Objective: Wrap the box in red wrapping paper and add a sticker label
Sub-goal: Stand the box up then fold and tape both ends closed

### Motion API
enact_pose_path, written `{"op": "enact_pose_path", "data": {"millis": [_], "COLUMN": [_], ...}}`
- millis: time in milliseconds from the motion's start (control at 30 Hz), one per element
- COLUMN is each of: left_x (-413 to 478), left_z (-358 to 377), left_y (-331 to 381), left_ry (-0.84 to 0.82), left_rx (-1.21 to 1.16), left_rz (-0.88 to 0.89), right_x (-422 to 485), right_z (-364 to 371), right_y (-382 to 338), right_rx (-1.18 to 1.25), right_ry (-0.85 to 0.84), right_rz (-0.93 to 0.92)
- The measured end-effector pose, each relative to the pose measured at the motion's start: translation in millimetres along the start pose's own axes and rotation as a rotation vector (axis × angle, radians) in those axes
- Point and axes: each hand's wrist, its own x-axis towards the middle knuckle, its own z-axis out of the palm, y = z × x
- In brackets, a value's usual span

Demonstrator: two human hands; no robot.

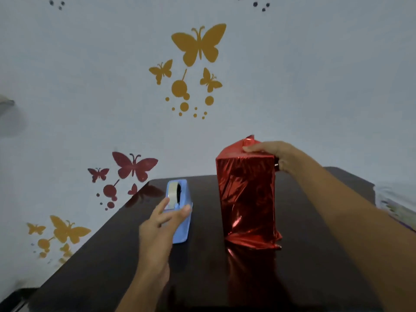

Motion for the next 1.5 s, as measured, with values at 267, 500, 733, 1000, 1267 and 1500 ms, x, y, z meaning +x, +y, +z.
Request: {"op": "enact_pose_path", "data": {"millis": [267, 500, 733, 1000, 1267, 1500], "left_x": [40.3, 72.6, 95.7, 97.7, 96.0, 102.2], "left_z": [104.8, 130.6, 133.8, 136.7, 138.8, 147.1], "left_y": [102.4, 91.2, 76.8, 68.1, 58.5, 44.3], "left_ry": [-0.549, -0.470, -0.384, -0.309, -0.263, -0.147], "left_rx": [0.033, 0.139, 0.108, 0.044, 0.043, 0.099], "left_rz": [-0.108, -0.178, -0.235, -0.247, -0.203, 0.010], "right_x": [-4.5, 5.7, 7.2, 4.1, 4.0, 9.6], "right_z": [3.8, 1.7, 2.3, 2.5, 1.8, -2.4], "right_y": [-3.0, -1.3, -0.4, -1.1, -2.1, -1.0], "right_rx": [0.057, 0.016, 0.038, 0.038, 0.005, -0.085], "right_ry": [0.059, 0.100, 0.095, 0.088, 0.088, 0.062], "right_rz": [-0.024, -0.029, -0.032, -0.034, -0.030, -0.048]}}
